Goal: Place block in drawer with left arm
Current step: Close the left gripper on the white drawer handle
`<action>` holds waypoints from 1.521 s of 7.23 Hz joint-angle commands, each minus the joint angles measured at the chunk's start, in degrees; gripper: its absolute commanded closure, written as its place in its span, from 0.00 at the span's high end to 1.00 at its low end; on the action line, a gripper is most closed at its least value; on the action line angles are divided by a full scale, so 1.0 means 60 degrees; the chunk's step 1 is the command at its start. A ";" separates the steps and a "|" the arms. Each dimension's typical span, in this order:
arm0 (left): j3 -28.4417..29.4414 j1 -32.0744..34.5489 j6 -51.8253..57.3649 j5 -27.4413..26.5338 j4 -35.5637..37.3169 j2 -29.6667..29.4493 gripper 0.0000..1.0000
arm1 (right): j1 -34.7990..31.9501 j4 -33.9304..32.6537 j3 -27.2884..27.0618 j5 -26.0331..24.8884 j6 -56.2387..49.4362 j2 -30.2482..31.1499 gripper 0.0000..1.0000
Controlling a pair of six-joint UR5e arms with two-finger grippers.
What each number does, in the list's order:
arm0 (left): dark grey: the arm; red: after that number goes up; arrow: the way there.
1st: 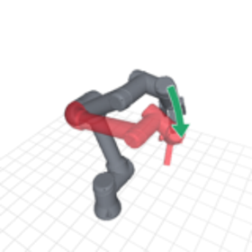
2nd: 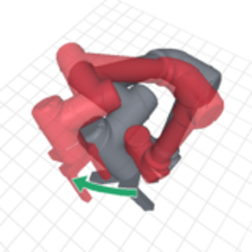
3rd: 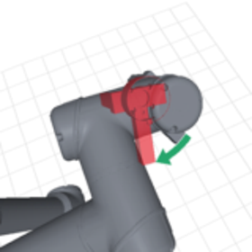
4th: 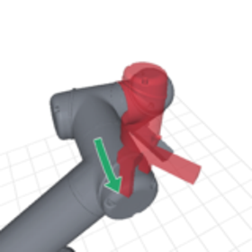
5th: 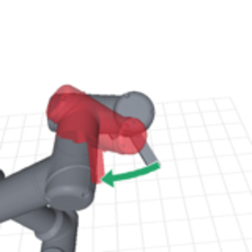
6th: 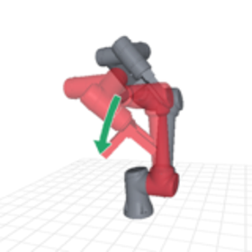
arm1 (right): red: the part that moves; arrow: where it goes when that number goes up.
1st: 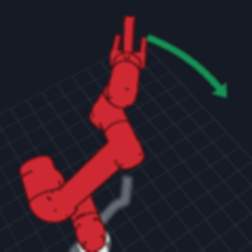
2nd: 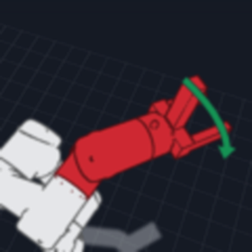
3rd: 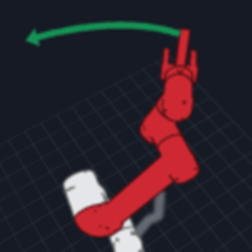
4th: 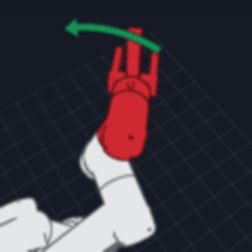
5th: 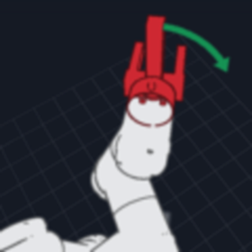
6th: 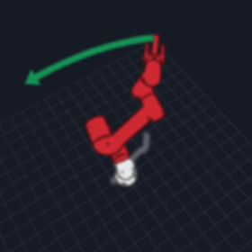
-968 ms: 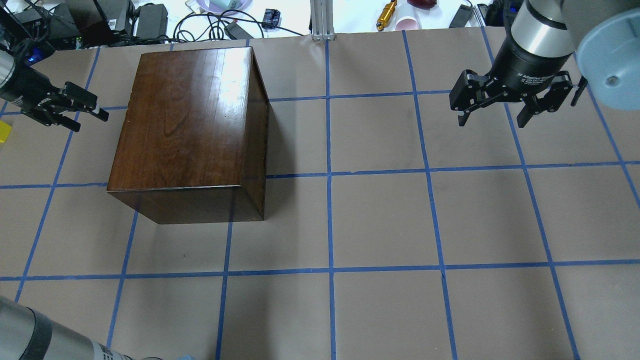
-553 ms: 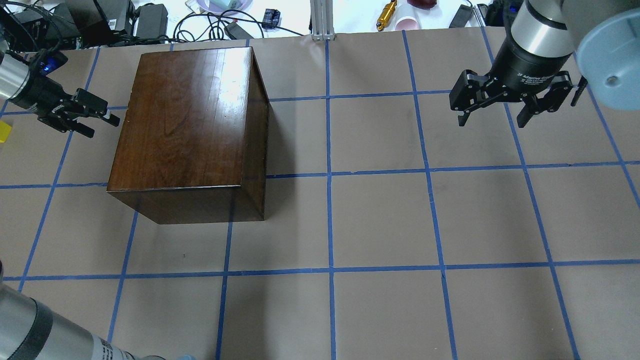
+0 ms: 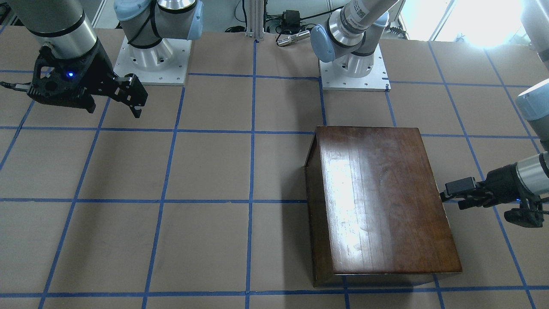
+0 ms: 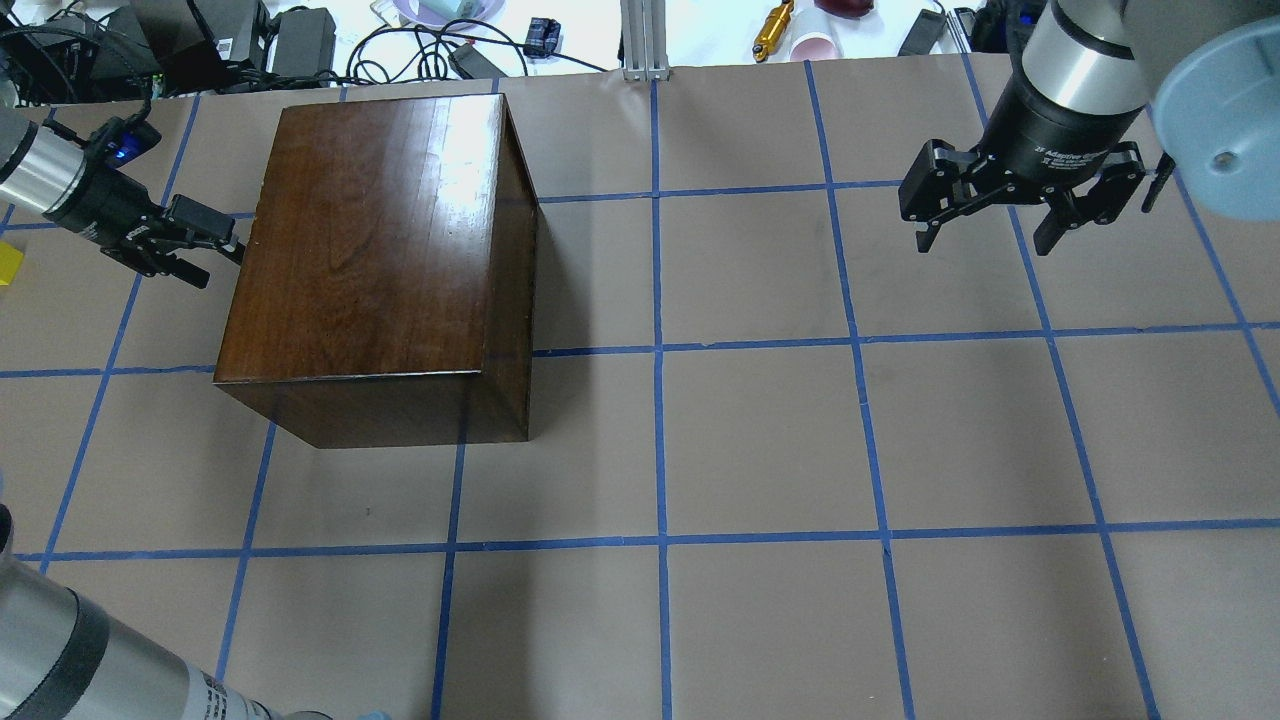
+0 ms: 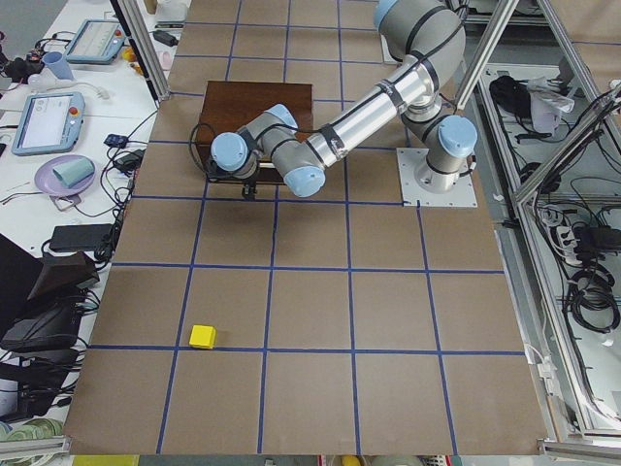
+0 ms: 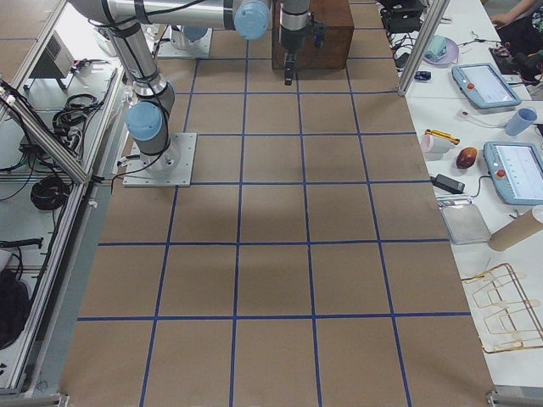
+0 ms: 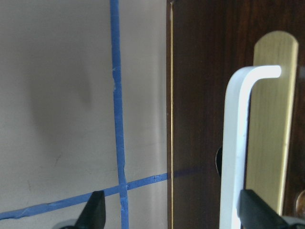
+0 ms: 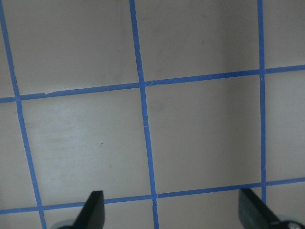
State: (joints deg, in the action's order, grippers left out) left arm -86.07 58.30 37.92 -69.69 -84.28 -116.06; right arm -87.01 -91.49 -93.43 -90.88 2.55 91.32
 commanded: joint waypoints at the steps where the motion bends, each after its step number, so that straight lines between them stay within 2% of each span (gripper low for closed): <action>1: 0.0004 0.0010 0.0097 0.0289 -0.0016 0.0008 1.00 | 0.0000 0.0000 0.0000 0.0000 0.0000 0.0000 1.00; 7: -0.0025 0.0010 0.0126 0.0307 0.0014 -0.0197 0.96 | 0.0000 0.0000 0.0000 0.0000 0.0000 0.0000 1.00; 9: -0.0026 0.0010 0.0111 0.0277 0.0072 -0.0256 0.82 | 0.0000 0.0000 0.0000 0.0000 0.0000 0.0000 1.00; 11: 0.0033 -0.0005 0.0242 0.0146 0.0072 -0.0197 0.79 | 0.0000 0.0000 0.0000 0.0000 0.0000 0.0000 1.00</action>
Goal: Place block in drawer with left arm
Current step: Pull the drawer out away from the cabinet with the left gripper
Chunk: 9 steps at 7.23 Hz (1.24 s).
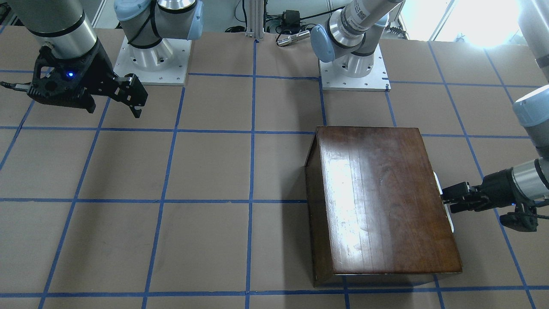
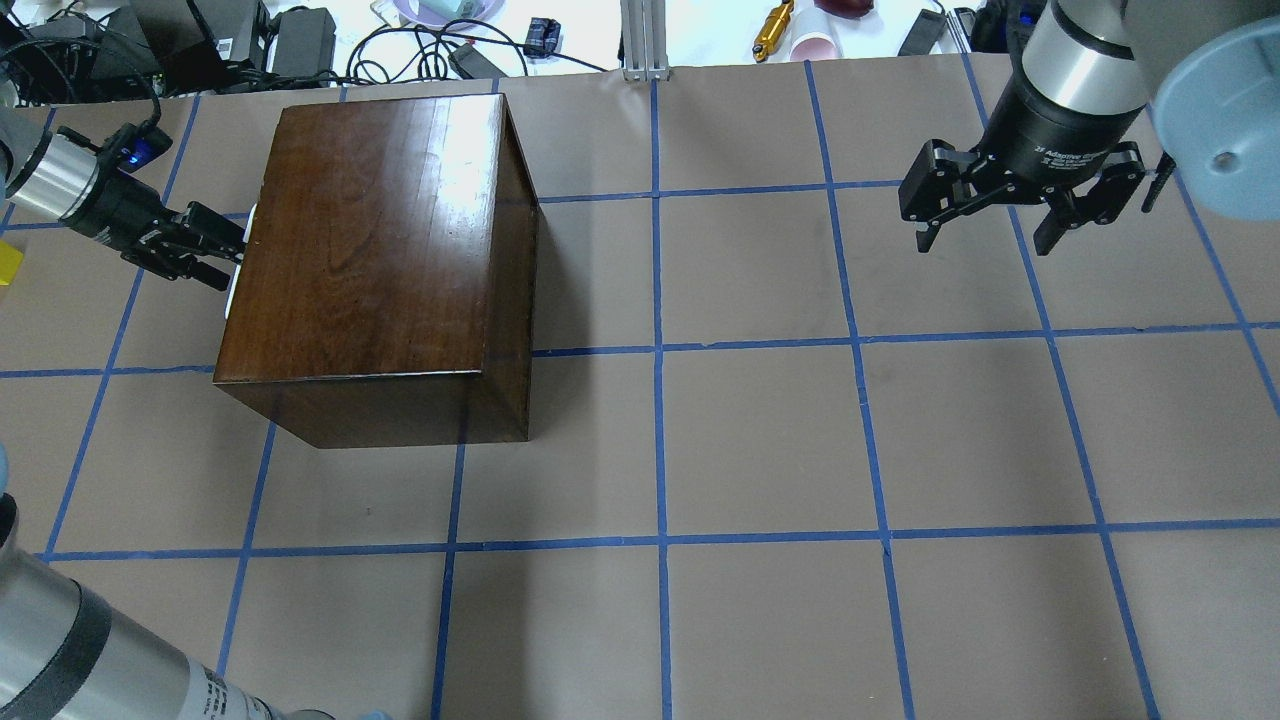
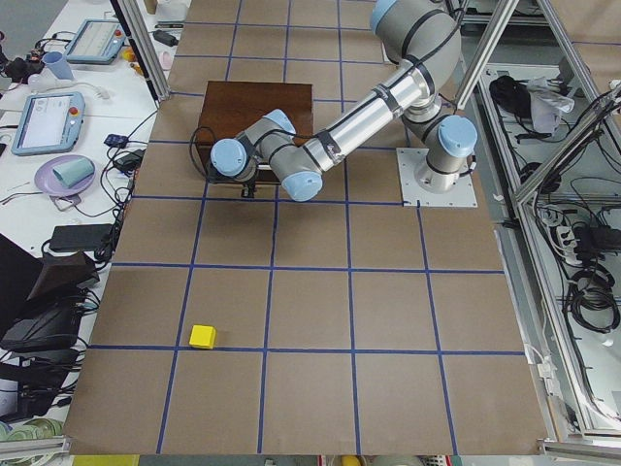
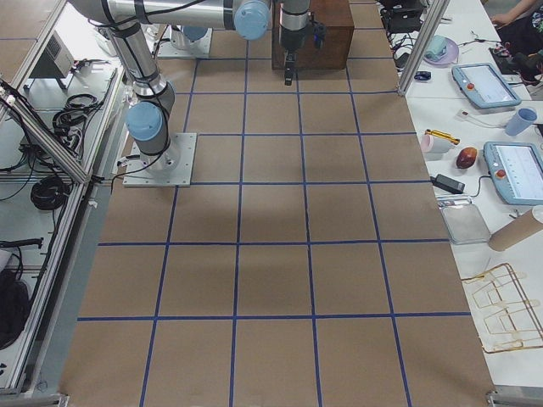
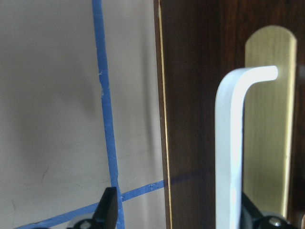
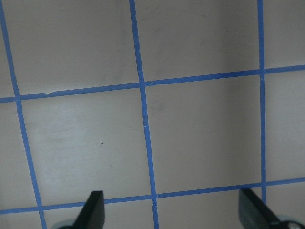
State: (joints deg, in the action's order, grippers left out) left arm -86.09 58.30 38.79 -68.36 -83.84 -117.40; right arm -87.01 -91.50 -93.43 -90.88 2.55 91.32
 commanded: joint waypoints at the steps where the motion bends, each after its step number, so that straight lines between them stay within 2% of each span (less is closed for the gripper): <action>1: 0.0066 -0.0020 0.0142 -0.0468 0.0027 0.0039 0.79 | 0.0000 0.0000 0.0000 0.0000 0.0000 0.0000 1.00; 9: 0.0096 -0.0151 0.0142 -0.1555 0.0057 0.0186 0.78 | 0.0000 0.0000 0.0000 0.0000 0.0000 0.0000 1.00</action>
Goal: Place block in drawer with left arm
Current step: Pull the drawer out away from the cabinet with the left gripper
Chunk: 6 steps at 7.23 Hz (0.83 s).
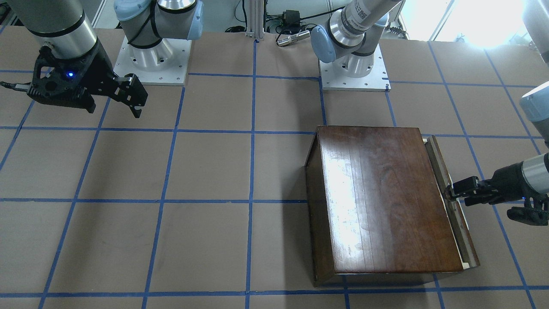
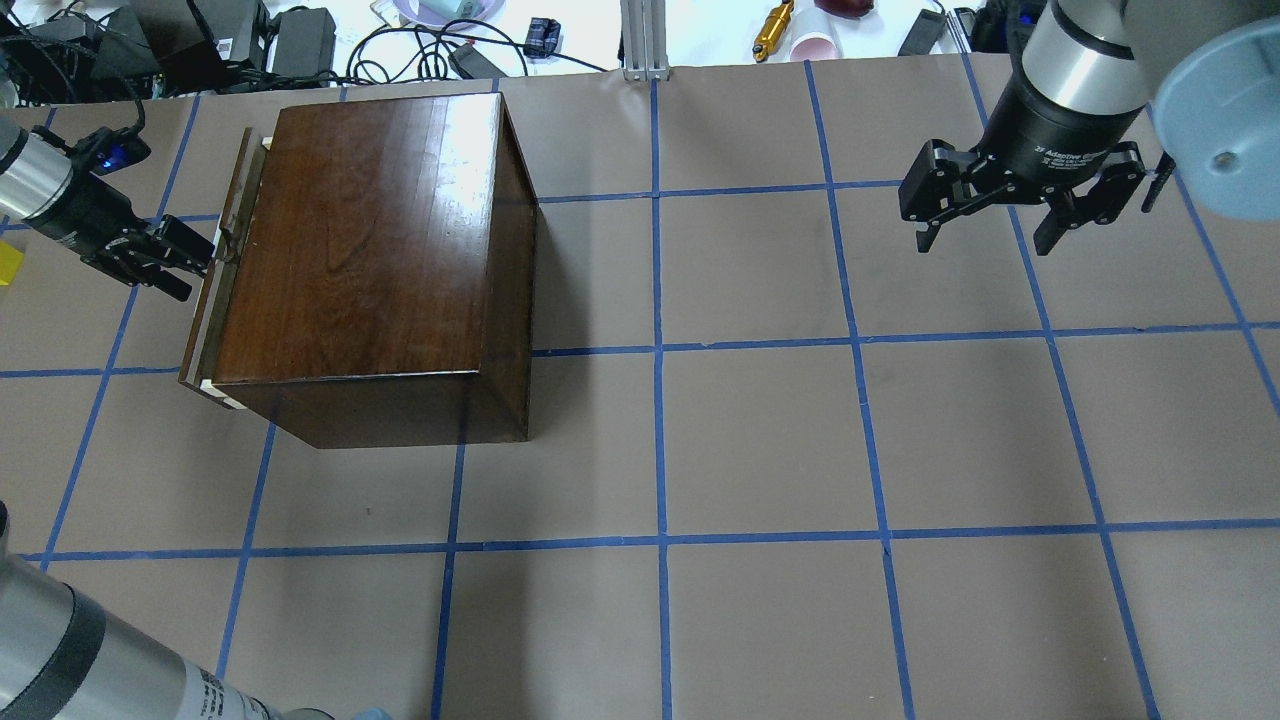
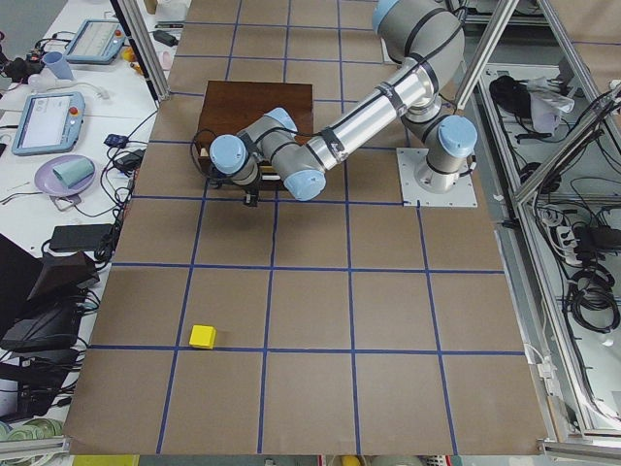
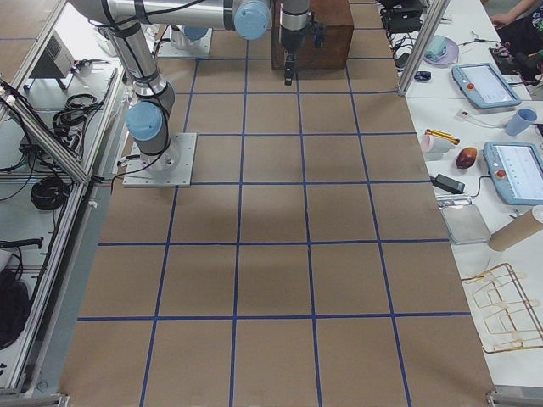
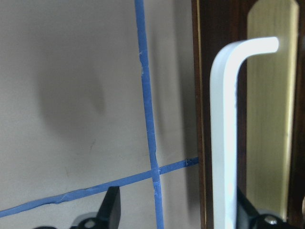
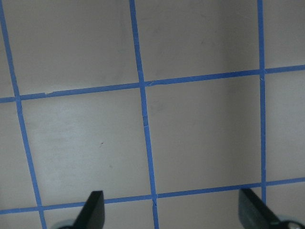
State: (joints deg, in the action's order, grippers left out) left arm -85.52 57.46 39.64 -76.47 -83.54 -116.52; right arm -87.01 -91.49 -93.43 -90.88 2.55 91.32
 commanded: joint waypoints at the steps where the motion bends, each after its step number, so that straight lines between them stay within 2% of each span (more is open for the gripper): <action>1: 0.0001 -0.0011 0.0000 -0.0407 0.0007 0.0069 0.78 | 0.0000 0.0000 0.0000 0.0000 0.0000 0.0000 1.00; 3: 0.0001 -0.0011 -0.0015 -0.0526 0.0022 0.0142 0.78 | 0.0000 0.0000 0.0000 0.0000 0.0000 0.0000 1.00; 4: 0.0015 -0.0011 -0.0015 -0.0976 0.0007 0.0143 0.78 | 0.0000 0.0000 0.0000 0.0000 0.0000 0.0000 1.00; 6: 0.0059 -0.0011 -0.0029 -0.1039 0.0022 0.0157 0.78 | 0.0000 0.0000 0.0000 0.0000 0.0000 0.0000 1.00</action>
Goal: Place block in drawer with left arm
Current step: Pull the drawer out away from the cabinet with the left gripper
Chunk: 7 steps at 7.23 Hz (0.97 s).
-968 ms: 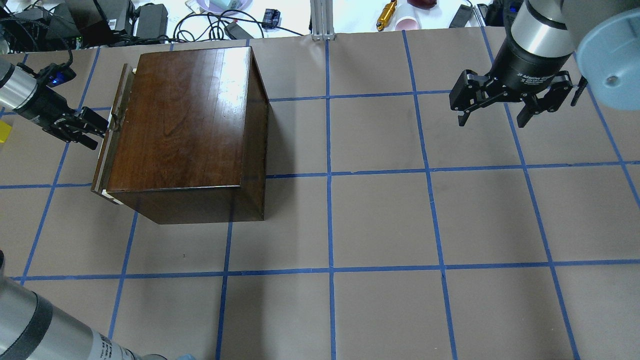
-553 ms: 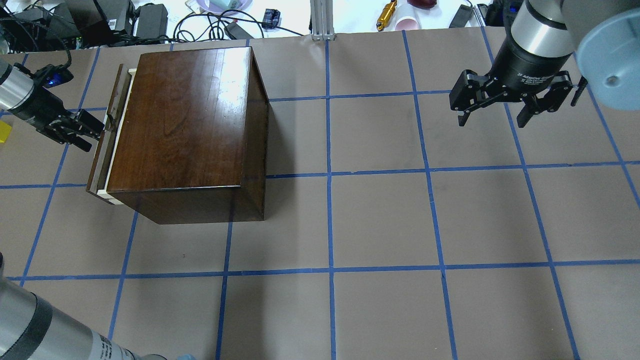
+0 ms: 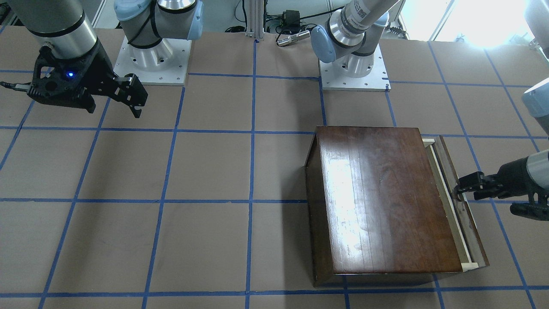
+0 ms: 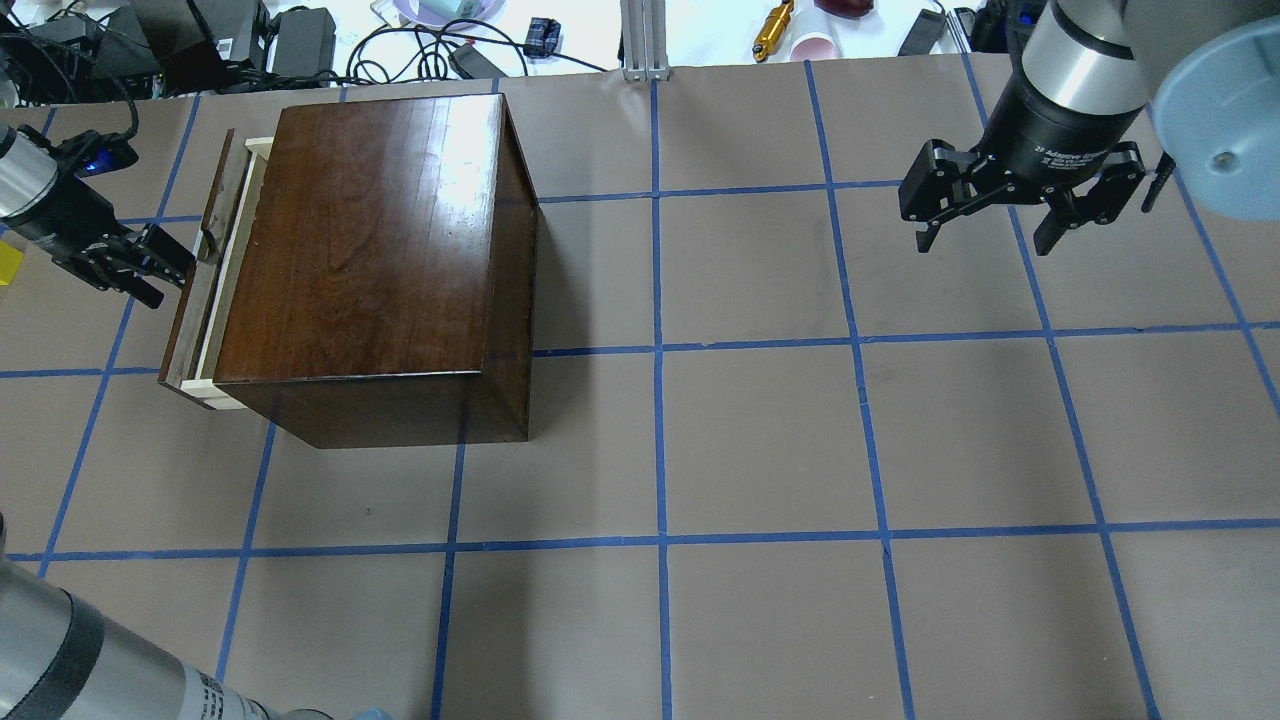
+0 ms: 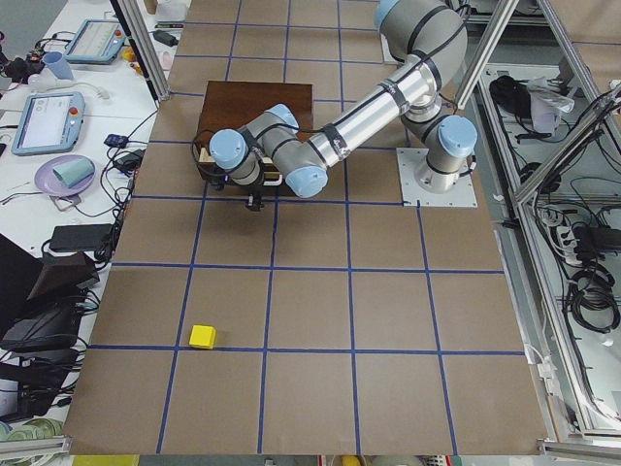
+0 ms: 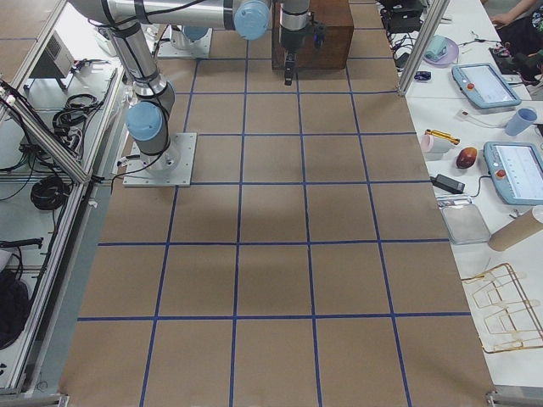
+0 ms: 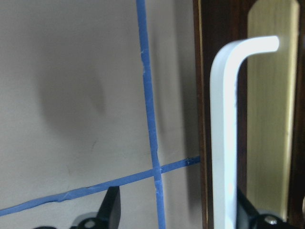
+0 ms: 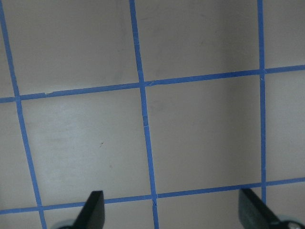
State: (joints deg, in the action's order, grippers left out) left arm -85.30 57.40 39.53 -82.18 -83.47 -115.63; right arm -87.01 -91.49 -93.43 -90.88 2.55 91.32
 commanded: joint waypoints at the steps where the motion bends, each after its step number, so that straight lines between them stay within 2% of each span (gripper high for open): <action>1: 0.0081 -0.0001 -0.0011 -0.0116 0.0010 0.0009 0.78 | 0.0000 0.0000 0.0000 0.0000 0.0000 0.0000 1.00; 7: 0.0067 -0.0351 0.0003 -0.0307 -0.0005 0.0141 0.78 | 0.0000 0.0000 0.0000 0.0000 0.0000 0.0000 1.00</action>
State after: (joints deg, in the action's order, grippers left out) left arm -84.87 56.22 39.49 -84.05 -83.48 -114.84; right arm -87.01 -91.49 -93.43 -90.90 2.55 91.32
